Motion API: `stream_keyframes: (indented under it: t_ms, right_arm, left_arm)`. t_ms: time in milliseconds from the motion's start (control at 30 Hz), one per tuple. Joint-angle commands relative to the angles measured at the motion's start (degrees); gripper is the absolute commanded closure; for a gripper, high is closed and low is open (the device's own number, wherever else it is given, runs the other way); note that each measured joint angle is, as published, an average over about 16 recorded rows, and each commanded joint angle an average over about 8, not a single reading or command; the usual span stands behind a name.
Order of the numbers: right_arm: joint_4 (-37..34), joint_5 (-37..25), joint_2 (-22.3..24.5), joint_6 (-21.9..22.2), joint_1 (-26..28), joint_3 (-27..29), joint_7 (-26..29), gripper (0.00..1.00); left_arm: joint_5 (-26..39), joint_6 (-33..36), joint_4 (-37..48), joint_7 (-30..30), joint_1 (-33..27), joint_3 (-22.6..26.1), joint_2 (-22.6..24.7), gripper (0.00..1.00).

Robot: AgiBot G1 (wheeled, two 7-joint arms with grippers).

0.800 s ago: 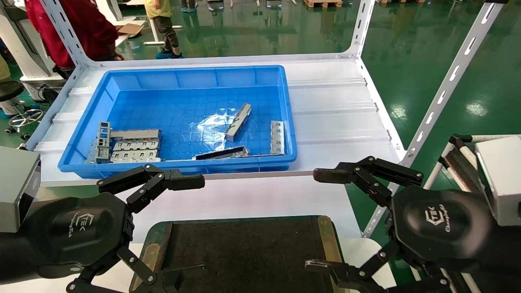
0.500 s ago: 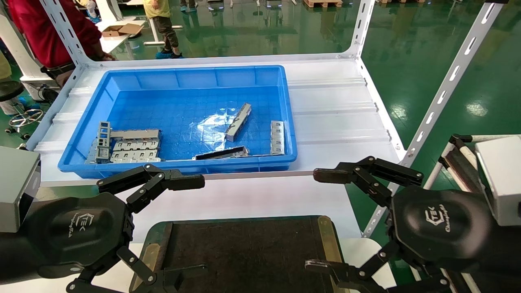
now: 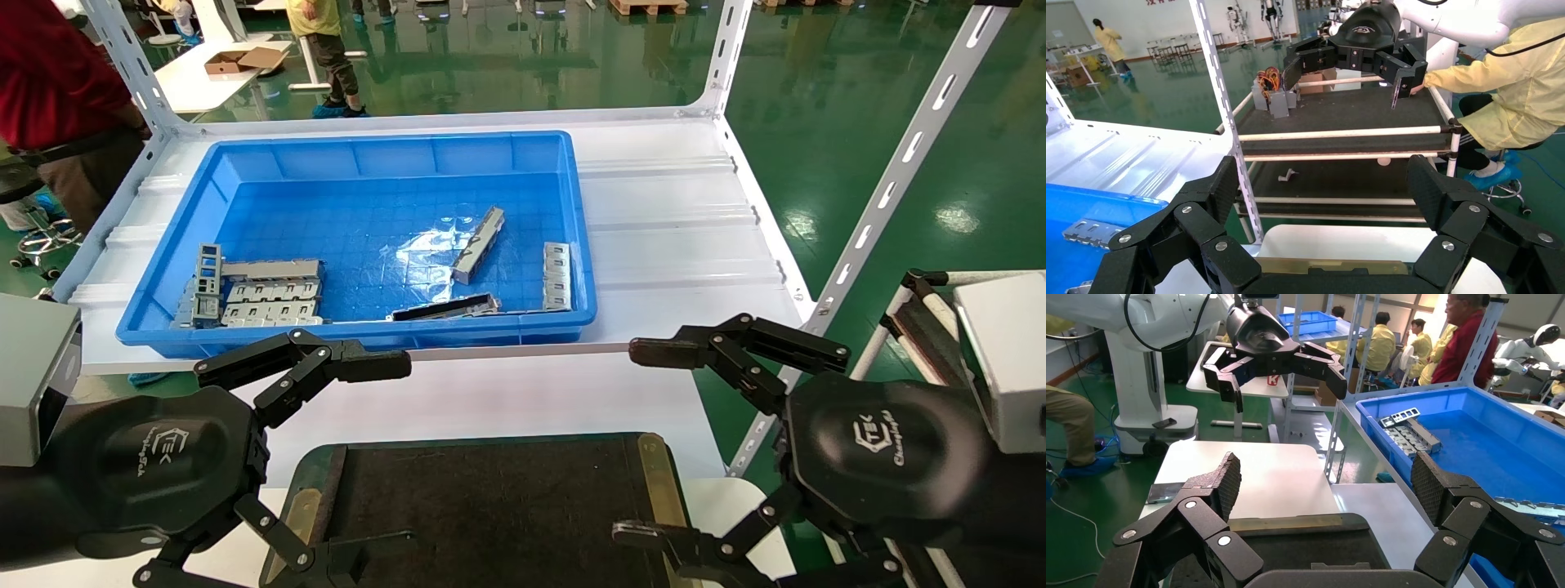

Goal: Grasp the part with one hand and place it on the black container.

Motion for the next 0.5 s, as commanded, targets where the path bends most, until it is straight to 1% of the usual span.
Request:
stream_keyframes:
  t_ms: [33,500]
  right_arm:
    - [0.0,0.0,0.0,0.0,0.0,0.0,0.0,0.0]
    - [-0.02,0.0,0.0,-0.01,0.01,-0.01,-0.01,0.0]
  left_arm:
    - [0.0,0.0,0.0,0.0,0.0,0.0,0.0,0.0]
    - [1.02,-0.66,0.7,0.52,-0.31,0.27,0.47,0.0]
